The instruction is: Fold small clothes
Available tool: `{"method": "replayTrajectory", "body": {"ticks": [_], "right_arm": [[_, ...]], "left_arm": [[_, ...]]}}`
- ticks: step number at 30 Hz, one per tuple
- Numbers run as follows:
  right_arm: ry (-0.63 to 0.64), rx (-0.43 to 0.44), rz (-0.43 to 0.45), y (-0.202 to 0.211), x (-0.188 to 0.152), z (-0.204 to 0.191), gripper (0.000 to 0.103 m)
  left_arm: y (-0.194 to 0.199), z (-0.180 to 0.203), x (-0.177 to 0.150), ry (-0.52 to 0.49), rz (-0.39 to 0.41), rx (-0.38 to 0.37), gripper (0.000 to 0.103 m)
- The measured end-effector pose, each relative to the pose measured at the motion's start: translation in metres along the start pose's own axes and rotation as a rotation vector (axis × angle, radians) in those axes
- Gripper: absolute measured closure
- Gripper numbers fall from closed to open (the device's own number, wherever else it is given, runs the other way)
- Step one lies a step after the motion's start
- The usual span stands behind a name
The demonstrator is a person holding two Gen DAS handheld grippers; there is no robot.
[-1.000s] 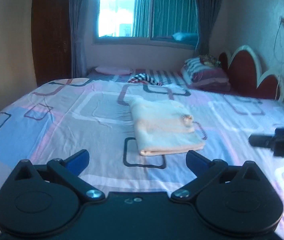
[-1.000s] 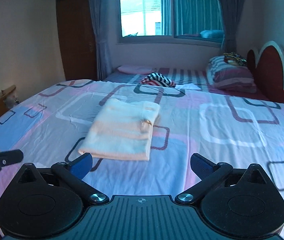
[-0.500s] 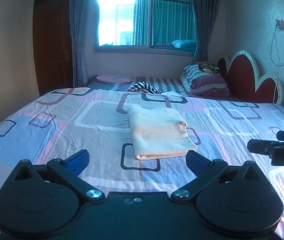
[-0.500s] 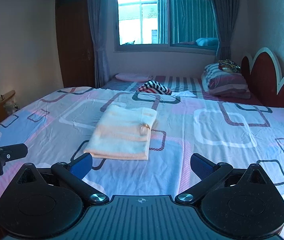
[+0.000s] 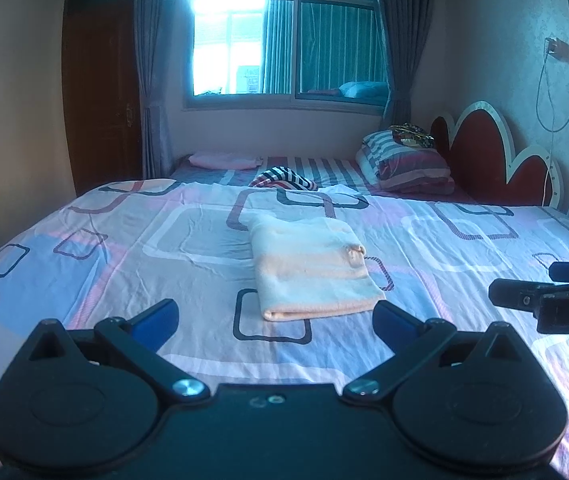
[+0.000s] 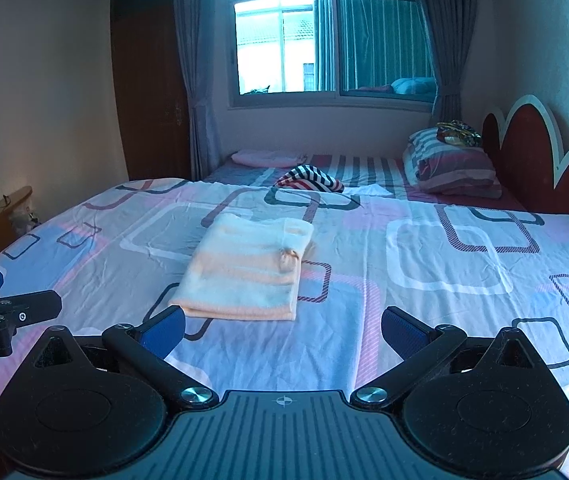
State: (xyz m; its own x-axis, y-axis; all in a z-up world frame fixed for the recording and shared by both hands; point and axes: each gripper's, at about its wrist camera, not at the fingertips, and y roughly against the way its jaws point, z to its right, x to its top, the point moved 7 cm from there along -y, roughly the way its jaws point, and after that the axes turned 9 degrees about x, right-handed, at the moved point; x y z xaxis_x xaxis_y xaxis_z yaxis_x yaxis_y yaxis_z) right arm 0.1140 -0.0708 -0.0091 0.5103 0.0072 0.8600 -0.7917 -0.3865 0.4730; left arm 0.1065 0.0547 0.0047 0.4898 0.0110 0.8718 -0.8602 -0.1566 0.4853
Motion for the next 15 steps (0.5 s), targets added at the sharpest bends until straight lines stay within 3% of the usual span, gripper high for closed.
{"method": "replayTrajectory", "body": {"ticks": [15], "right_arm": [[0.004,-0.009,0.021,0.01,0.003,-0.003,0.0]], "left_arm": [[0.005,0.001,0.002,-0.02,0.021,-0.015,0.001]]}}
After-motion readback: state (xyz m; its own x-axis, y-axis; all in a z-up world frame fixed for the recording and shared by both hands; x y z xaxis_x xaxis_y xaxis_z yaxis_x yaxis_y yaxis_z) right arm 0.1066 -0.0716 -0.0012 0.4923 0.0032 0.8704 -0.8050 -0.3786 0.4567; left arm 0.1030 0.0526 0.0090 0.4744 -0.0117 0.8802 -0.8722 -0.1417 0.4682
